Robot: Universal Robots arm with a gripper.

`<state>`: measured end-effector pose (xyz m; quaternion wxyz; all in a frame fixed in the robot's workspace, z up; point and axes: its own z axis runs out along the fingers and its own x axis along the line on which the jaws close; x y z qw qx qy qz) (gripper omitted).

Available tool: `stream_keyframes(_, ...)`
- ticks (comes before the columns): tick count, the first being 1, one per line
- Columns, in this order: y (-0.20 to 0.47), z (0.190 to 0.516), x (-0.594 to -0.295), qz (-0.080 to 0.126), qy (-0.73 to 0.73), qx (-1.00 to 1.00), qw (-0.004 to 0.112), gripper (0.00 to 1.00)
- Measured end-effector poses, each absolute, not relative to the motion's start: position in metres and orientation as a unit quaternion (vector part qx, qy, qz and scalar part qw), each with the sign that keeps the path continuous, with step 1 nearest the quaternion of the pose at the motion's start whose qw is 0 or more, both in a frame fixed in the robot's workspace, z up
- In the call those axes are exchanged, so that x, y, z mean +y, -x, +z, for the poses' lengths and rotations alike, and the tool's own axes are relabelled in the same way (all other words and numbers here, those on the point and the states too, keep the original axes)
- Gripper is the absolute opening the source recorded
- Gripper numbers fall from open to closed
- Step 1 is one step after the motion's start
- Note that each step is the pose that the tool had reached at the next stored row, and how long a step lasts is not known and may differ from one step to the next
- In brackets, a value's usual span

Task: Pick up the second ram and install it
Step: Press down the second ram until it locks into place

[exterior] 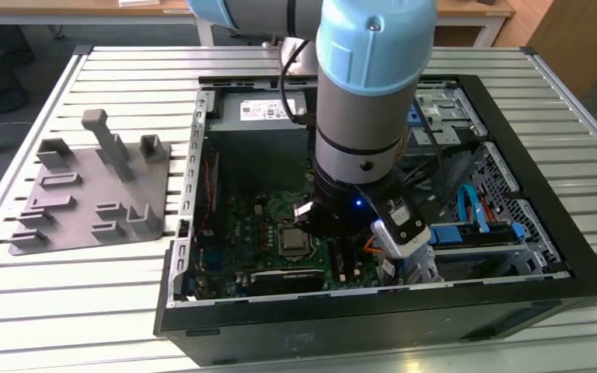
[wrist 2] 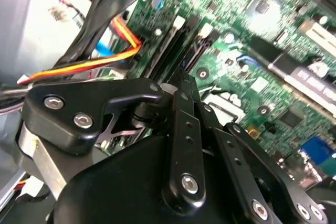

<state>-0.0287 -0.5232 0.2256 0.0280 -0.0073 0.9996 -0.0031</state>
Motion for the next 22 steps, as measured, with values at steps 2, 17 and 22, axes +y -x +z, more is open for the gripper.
stream_keyframes(2, 0.029, 0.224, -0.526, -0.003, 0.007, 1.000, 0.028, 0.10)
stream_keyframes(17, 0.029, 0.218, -0.534, -0.003, 0.007, 1.000, 0.028, 0.10)
stream_keyframes(22, 0.029, 0.235, -0.534, -0.003, 0.007, 1.000, 0.028, 0.10)
